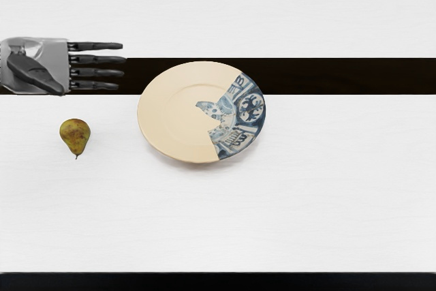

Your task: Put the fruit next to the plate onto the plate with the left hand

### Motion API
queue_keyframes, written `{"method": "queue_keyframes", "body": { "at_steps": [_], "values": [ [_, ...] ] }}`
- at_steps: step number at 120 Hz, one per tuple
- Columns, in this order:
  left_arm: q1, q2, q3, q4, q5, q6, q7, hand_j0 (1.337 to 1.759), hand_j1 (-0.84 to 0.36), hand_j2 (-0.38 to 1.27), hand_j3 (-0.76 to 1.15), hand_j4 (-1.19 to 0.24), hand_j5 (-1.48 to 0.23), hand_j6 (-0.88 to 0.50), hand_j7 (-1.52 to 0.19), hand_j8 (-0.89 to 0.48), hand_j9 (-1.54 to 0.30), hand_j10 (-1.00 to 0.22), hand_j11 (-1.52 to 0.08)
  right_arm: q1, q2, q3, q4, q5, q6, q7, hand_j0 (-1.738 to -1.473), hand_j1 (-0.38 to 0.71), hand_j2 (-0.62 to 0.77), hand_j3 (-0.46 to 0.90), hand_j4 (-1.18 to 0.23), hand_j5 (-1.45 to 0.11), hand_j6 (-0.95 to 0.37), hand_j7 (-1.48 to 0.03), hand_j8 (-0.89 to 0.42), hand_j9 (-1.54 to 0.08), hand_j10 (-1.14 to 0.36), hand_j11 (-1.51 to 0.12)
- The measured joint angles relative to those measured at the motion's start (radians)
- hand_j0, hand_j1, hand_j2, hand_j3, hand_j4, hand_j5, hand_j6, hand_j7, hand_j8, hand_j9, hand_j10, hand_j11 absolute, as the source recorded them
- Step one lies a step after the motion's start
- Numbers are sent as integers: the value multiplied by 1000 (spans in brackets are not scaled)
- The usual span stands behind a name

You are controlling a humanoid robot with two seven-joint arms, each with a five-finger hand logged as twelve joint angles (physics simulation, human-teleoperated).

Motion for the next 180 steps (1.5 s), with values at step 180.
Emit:
{"method": "queue_keyframes", "body": {
  "at_steps": [180],
  "values": [
    [116, -254, 77, -176, 1481, 595, 51, 1658, 290, 12, 0, -57, -67, -58, -67, -58, -66, -56, -66, 3, 0, -5, 0, -2, -6, -1, -1658, -349, 0, 0, 0, 0, 0, 0, 0, 0, 0, 0]
  ]
}}
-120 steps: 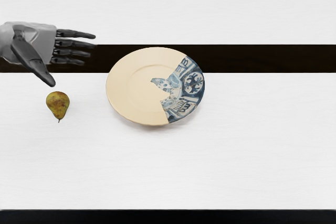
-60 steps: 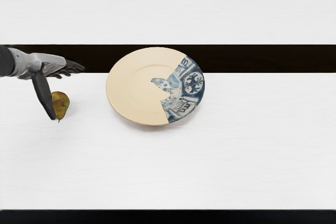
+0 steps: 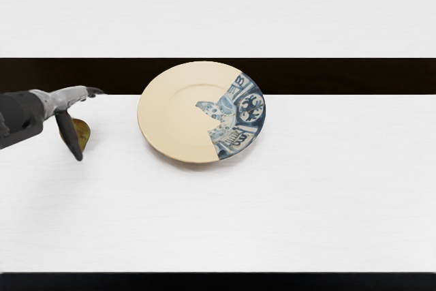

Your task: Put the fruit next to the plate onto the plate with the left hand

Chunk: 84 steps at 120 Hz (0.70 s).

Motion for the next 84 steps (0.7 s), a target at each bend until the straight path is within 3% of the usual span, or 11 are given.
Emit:
{"method": "queue_keyframes", "body": {
  "at_steps": [28, 84],
  "values": [
    [46, -34, 0, 4, 43, 139, 0, 1658, 284, 14, 0, -62, -74, -64, -73, -63, -73, -61, -73, 0, 0, 0, 0, 1, 0, 0, -1658, -349, 0, 0, 0, 0, 0, 0, 0, 0, 0, 0],
    [46, -52, 62, 7, 60, 166, 0, 1658, 149, 37, 0, -175, -221, -176, -220, -176, -220, -174, -220, 0, 0, 0, -1, 2, 0, 0, -1658, -349, 0, 0, 0, 0, 0, 0, 0, 0, 0, 0]
  ]
}}
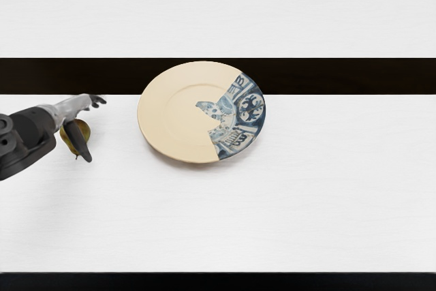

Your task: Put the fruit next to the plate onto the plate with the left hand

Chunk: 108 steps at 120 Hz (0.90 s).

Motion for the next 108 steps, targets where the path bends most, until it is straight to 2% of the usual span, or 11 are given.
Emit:
{"method": "queue_keyframes", "body": {
  "at_steps": [29, 58, 108],
  "values": [
    [0, 15, 7, 0, 1, 1, 0, 1658, 80, 49, 0, -232, -295, -234, -295, -233, -295, -232, -295, 0, 0, 0, 0, 0, 0, 0, -1658, -349, 0, 0, 0, 0, 0, 0, 0, 0, 0, 0],
    [0, 44, 10, 1, 3, 3, 0, 1658, 57, 54, 0, -252, -321, -254, -321, -253, -321, -252, -320, 0, 0, 0, 0, 0, 0, 0, -1658, -349, 0, 0, 0, 0, 0, 0, 0, 0, 0, 0],
    [2, 35, 11, 13, 4, 3, 0, 1658, 5, 63, 0, -296, -378, -297, -378, -297, -377, -295, -377, 0, 0, 1, -1, 0, 0, 0, -1658, -349, 0, 0, 0, 0, 0, 0, 0, 0, 0, 0]
  ]
}}
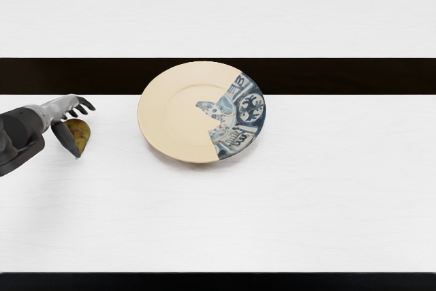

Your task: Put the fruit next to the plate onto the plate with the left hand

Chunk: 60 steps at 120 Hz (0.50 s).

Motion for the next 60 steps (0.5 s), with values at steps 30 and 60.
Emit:
{"method": "queue_keyframes", "body": {
  "at_steps": [30, 60],
  "values": [
    [-1, -17, 9, 21, 13, 8, 0, 1658, -36, 70, 0, -329, -422, -330, -422, -330, -421, -329, -421, 0, 0, 1, 0, 1, 0, 0, -1658, -349, 0, 0, 0, 0, 0, 0, 0, 0, 0, 0],
    [0, -35, 21, 44, 16, 31, 0, 1658, -51, 72, 0, -342, -439, -343, -439, -343, -438, -341, -438, 0, 0, 1, 0, 1, 0, 0, -1658, -349, 0, 0, 0, 0, 0, 0, 0, 0, 0, 0]
  ]
}}
